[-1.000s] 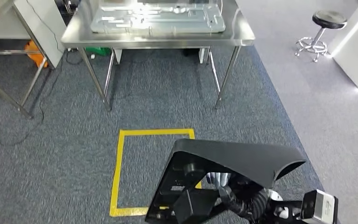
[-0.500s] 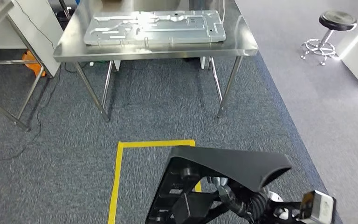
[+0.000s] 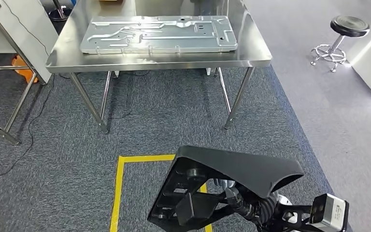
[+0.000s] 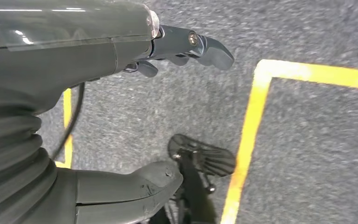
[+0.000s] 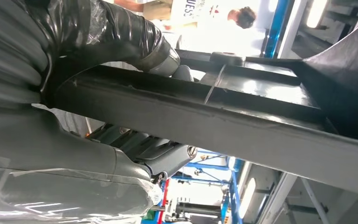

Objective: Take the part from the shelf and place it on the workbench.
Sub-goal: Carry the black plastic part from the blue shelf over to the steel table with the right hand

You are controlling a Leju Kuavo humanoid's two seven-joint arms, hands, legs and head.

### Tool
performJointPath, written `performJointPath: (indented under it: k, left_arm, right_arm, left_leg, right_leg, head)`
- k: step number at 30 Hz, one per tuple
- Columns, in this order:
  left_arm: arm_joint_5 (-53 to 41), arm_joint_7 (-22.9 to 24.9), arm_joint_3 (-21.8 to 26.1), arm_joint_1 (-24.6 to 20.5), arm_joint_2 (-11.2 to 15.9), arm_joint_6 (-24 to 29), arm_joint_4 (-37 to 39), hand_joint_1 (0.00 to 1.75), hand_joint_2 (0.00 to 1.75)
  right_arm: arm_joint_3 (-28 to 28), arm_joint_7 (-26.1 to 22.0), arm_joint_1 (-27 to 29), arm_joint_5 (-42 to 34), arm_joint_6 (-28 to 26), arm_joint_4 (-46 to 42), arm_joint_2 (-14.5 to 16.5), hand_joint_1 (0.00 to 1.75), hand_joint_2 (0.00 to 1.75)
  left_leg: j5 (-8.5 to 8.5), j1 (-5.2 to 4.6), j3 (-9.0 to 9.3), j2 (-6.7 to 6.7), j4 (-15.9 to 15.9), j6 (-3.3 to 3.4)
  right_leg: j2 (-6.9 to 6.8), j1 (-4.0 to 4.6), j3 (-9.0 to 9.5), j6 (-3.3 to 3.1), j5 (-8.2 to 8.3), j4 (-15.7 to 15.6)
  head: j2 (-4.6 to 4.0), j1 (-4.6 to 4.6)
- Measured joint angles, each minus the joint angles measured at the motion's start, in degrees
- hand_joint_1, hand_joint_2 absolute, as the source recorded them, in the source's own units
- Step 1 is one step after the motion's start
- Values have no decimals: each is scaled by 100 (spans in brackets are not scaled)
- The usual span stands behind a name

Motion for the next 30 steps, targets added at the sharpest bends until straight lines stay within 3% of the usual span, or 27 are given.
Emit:
performJointPath:
  k: [2, 3, 4, 5, 7, 8, 9, 11, 14, 15, 17, 18, 19, 20, 21, 23, 25, 28, 30]
  left_arm:
    - [0, -1, 0, 1, 1, 0, 0, 0, 175]
    - [0, -1, 0, 6, 1, 0, 0, 0, 175]
    - [0, -1, 0, 10, 1, 0, 0, 0, 175]
    - [0, -1, 0, 12, 1, 0, 0, 0, 175]
    - [0, -1, 0, 18, -1, 0, 1, 0, 175]
    - [0, -1, 0, 15, -1, -1, 1, 0, 175]
    - [-1, -1, 0, 13, -2, -1, 2, 0, 175]
    - [-2, -1, 0, 3, -2, -2, 2, 0, 175]
    - [-5, -3, 0, -12, -2, -3, 2, 0, 175]
    - [-5, -4, 0, -16, -2, -4, 2, 0, 175]
    - [-6, -8, 0, -12, 3, -5, 2, 0, 175]
    - [-6, -9, 0, -2, 5, -5, 2, 0, 175]
    - [-7, -10, 0, 8, 7, -5, 2, 0, 175]
    - [-7, -10, 0, 15, 7, -5, 2, 0, 175]
    - [-7, -11, 0, 18, 8, -6, 2, 0, 175]
    - [-6, -13, 0, 19, 13, -7, 2, 0, 175]
    - [-6, -15, 0, 13, 17, -7, 2, 0, 175]
    - [-7, -19, 0, 11, 17, -7, 1, 0, 175]
    - [-7, -19, 0, 12, 16, -8, 1, 0, 175]
  right_arm:
    - [1, -2, -3, -1, -1, 2, -1, 147, 175]
    - [1, -1, -1, -1, -2, 4, -1, 147, 175]
    - [1, -1, 0, -1, -2, 6, -2, 147, 175]
    - [1, 0, -2, -1, -2, 7, -2, 147, 175]
    - [2, 1, -6, -1, -2, 8, -2, 147, 175]
    - [3, 1, -10, -1, -3, 9, -2, 147, 175]
    - [4, 0, -16, -1, -3, 10, -2, 147, 175]
    - [7, 0, -27, 1, -4, 12, -1, 147, 175]
    - [8, -1, -35, 3, -4, 10, 2, 147, 175]
    - [8, -2, -40, 4, -4, 10, 5, 147, 175]
    - [9, 2, -45, 10, -5, 13, 11, 147, 175]
    - [10, 3, -43, 12, -5, 14, 14, 147, 175]
    - [11, 5, -40, 14, -6, 14, 14, 147, 175]
    - [11, 5, -39, 14, -7, 14, 15, 147, 175]
    - [12, 5, -38, 14, -7, 14, 15, 147, 175]
    - [12, 5, -41, 15, -9, 14, 15, 147, 175]
    - [14, 4, -45, 17, -17, 14, 16, 147, 175]
    - [17, 5, -46, 20, -24, 13, 17, 147, 175]
    - [18, 2, -59, 19, -24, 9, 17, 147, 175]
  left_leg:
    - [-71, -1, 42, 7, 2, 26]
    - [-112, -1, 81, 7, 3, 25]
    - [-158, -1, 135, 4, 4, 21]
    - [-207, -1, 205, -2, 3, 15]
    - [-311, 0, 349, -13, -7, -7]
    - [-357, -6, 406, -22, -12, -31]
    - [-392, -9, 436, -26, -17, -57]
    - [-433, -14, 469, -24, -47, -120]
    - [-564, -17, 445, -1, 85, -204]
    - [-678, -16, 322, 1, 340, -227]
    - [-951, -7, -135, 2, 1128, -255]
    - [-1010, -5, -363, 2, 1458, -264]
    - [-960, -5, -510, 3, 1607, -266]
    - [-779, -5, -537, 3, 1514, -262]
    - [-506, -5, -460, 4, 1216, -251]
    - [-81, -22, -181, 2, 505, -207]
    - [-45, -49, -16, 0, 155, -139]
    - [-131, -31, 78, -8, 38, -38]
    - [-168, 2, 195, -7, -22, 21]
  right_leg:
    - [-22, -31, -573, 60, -279, 880]
    - [-27, -45, -820, 76, -289, 1180]
    - [-32, -54, -971, 81, -163, 1266]
    - [-38, -57, -1007, 72, 85, 1114]
    - [-44, -43, -861, 15, 711, 390]
    - [-47, -22, -769, -24, 910, 60]
    - [-51, 0, -701, -62, 993, -164]
    - [-47, 32, -653, -120, 942, -301]
    - [-41, -22, -521, -191, 905, -450]
    - [-48, -39, -462, -216, 890, -493]
    - [-60, -30, -390, -254, 824, -503]
    - [-60, -26, -354, -260, 782, -496]
    - [-57, -24, -308, -259, 735, -488]
    - [-52, -23, -248, -254, 684, -480]
    - [-49, -23, -172, -243, 625, -474]
    - [-45, -16, -37, -203, 511, -474]
    - [-39, -3, 13, -150, 453, -477]
    - [-38, 10, 12, -84, 439, -389]
    - [-45, -1, -169, -32, 319, 17]
  head:
    - [0, -1]
    - [0, -1]
    - [0, 0]
    - [0, 1]
    - [0, 1]
    - [0, 2]
    - [0, 3]
    - [0, 5]
    - [0, 5]
    - [0, 5]
    - [0, 4]
    - [0, 4]
    - [0, 4]
    - [0, 3]
    - [0, 4]
    - [0, 5]
    - [0, 5]
    - [0, 5]
    - [0, 6]
